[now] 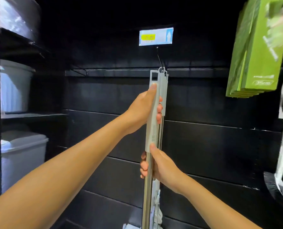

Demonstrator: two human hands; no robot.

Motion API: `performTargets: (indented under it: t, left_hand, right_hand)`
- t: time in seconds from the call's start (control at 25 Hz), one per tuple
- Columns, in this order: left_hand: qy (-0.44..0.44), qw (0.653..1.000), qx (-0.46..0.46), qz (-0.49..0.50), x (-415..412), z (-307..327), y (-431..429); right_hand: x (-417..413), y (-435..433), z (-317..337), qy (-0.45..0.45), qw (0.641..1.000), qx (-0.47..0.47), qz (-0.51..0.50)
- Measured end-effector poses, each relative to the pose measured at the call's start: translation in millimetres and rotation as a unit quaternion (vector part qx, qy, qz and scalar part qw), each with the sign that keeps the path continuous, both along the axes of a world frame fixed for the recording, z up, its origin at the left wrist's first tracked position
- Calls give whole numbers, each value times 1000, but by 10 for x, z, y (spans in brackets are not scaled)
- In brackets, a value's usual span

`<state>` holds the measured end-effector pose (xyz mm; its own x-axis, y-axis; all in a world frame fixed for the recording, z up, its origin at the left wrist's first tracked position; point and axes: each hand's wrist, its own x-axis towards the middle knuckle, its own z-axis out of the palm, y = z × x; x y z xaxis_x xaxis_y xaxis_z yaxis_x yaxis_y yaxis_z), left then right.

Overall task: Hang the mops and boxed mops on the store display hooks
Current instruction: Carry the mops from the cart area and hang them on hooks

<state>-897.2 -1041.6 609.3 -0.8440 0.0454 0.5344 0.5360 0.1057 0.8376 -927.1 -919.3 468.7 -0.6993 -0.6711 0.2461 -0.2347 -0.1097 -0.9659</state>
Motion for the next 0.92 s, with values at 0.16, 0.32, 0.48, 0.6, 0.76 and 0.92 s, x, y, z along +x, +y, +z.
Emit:
performTargets:
  t: [0.16,0.32,0.48,0.6,0.76,0.92]
  left_hand:
    - [1,1000,5,6,-142,336,-68]
    - [-7,1000,19,-2,-242,602,-101]
    - [-3,1000,26,-1,-348,791,-124]
    - [6,1000,26,-7,-440,900,-123]
    - [21,1000,20,-13,-545,977,-110]
    - [12,1000,11,-12,-702,971,-116]
  right_hand:
    - [-60,-73,364,-22,1000,-5,-12]
    - [-117,-127,654,-42,999,-15,-30]
    - [-155,-185,844,-44,997,-37,-57]
    - [-217,-224,934,-42,995,-58,-71]
    - [-315,-265,973,-40,992,-83,-91]
    - [-453,-315,947,-38,989,-88,-109]
